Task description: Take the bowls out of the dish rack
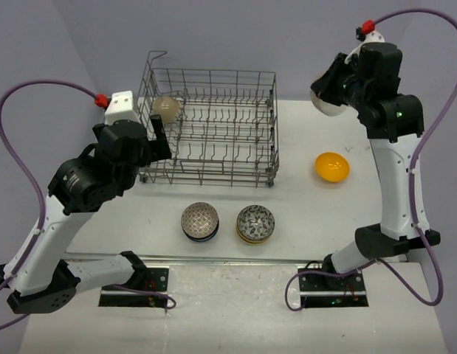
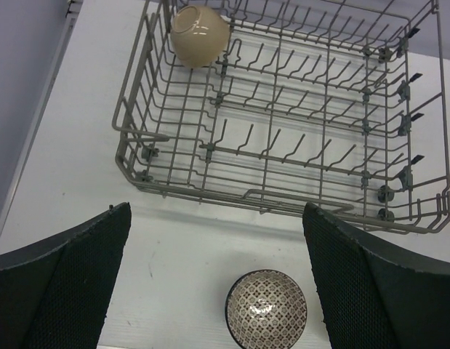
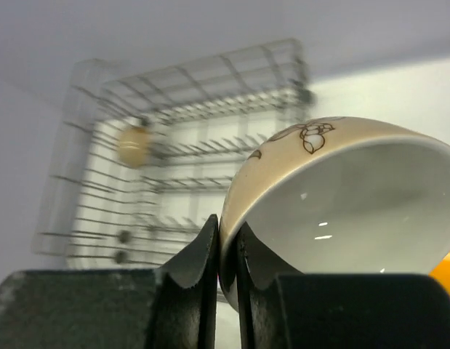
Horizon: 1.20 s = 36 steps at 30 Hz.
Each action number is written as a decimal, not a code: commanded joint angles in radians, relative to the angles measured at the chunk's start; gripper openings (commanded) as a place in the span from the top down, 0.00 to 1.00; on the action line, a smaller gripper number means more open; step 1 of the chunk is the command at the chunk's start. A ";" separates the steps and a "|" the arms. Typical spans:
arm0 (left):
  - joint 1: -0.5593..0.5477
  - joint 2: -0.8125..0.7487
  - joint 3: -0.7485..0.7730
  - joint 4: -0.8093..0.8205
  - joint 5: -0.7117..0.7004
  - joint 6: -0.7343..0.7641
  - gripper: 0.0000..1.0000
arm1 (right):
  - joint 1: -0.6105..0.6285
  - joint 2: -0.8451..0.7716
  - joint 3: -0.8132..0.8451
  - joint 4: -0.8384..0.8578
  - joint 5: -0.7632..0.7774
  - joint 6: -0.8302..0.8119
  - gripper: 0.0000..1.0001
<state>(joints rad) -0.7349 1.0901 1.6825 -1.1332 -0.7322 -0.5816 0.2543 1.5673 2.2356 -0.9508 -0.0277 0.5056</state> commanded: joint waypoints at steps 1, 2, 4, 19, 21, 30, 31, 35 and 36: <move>0.005 0.045 0.022 0.104 0.060 0.077 0.00 | -0.042 0.117 -0.107 -0.411 0.218 -0.210 1.00; 0.005 0.053 0.022 0.113 0.073 0.086 0.00 | -0.062 0.111 -0.151 -0.405 0.209 -0.214 1.00; 0.003 0.066 0.013 0.133 0.094 0.103 0.00 | -0.113 0.126 -0.191 -0.417 0.212 -0.199 1.00; 0.005 0.037 -0.082 0.145 0.156 0.134 0.00 | -0.213 0.476 -0.123 -0.414 0.317 -0.184 1.00; 0.003 0.033 -0.099 0.148 0.142 0.132 0.00 | -0.213 0.476 -0.186 -0.382 0.363 -0.156 1.00; 0.005 0.039 -0.109 0.165 0.143 0.129 0.00 | -0.207 0.444 -0.376 -0.218 0.443 -0.162 1.00; 0.005 0.036 -0.110 0.168 0.140 0.128 0.00 | -0.201 0.445 -0.392 -0.189 0.475 -0.167 1.00; 0.005 0.025 -0.124 0.188 0.140 0.128 0.00 | -0.185 0.444 -0.439 -0.137 0.503 -0.179 1.00; 0.005 0.030 -0.125 0.187 0.142 0.128 0.00 | -0.181 0.441 -0.448 -0.126 0.502 -0.179 1.00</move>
<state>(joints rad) -0.7349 1.1351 1.5719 -0.9977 -0.5766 -0.4736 0.0582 2.0441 1.7897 -1.1439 0.3855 0.3397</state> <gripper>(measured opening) 0.997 0.109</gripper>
